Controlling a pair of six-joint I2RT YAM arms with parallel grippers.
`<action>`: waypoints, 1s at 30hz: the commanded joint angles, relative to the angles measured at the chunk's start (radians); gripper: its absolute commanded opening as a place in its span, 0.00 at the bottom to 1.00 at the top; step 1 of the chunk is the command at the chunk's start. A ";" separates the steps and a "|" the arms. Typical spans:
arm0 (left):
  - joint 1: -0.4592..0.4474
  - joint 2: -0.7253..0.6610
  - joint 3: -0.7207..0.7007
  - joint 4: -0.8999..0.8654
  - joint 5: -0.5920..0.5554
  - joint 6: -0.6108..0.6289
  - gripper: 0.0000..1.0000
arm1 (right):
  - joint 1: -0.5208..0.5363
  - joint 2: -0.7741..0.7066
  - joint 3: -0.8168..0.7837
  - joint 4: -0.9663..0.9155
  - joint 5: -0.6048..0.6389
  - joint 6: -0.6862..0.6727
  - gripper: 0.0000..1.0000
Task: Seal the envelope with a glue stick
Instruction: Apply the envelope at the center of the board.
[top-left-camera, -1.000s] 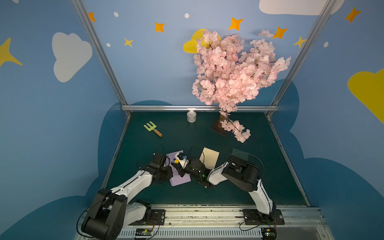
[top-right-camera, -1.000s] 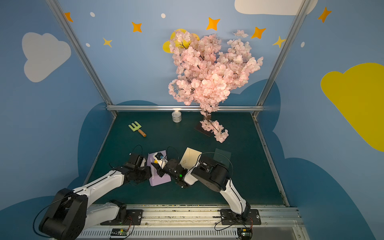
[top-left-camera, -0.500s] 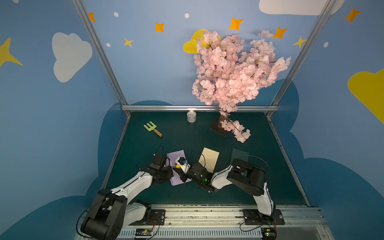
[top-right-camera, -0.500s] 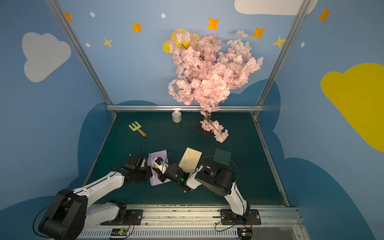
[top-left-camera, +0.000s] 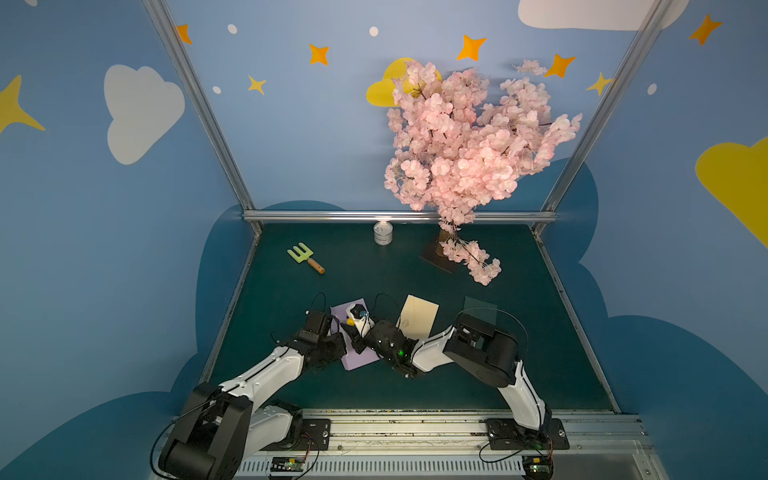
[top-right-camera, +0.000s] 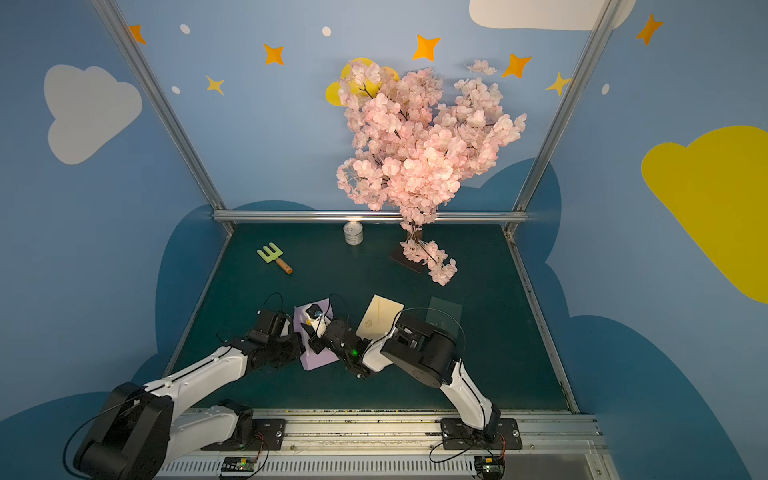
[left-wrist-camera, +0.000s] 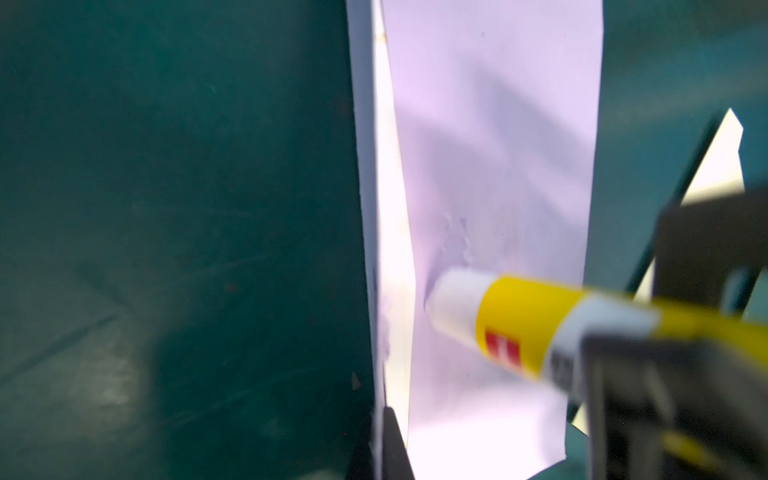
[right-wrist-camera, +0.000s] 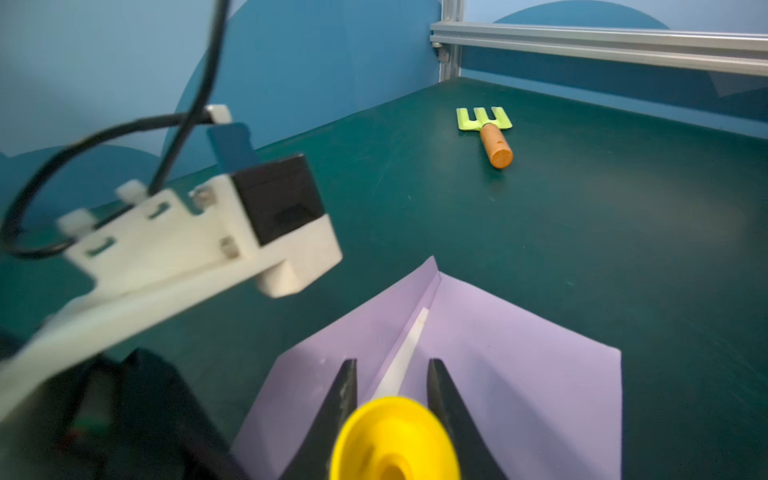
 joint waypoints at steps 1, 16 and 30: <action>-0.004 -0.005 -0.028 -0.025 0.001 -0.007 0.03 | -0.022 0.054 0.036 -0.083 0.032 0.010 0.00; -0.005 0.001 -0.015 -0.025 -0.002 -0.011 0.03 | 0.015 -0.086 -0.115 -0.082 -0.034 -0.022 0.00; -0.008 0.014 -0.020 -0.007 0.010 -0.011 0.03 | 0.020 -0.027 -0.043 -0.116 0.039 0.024 0.00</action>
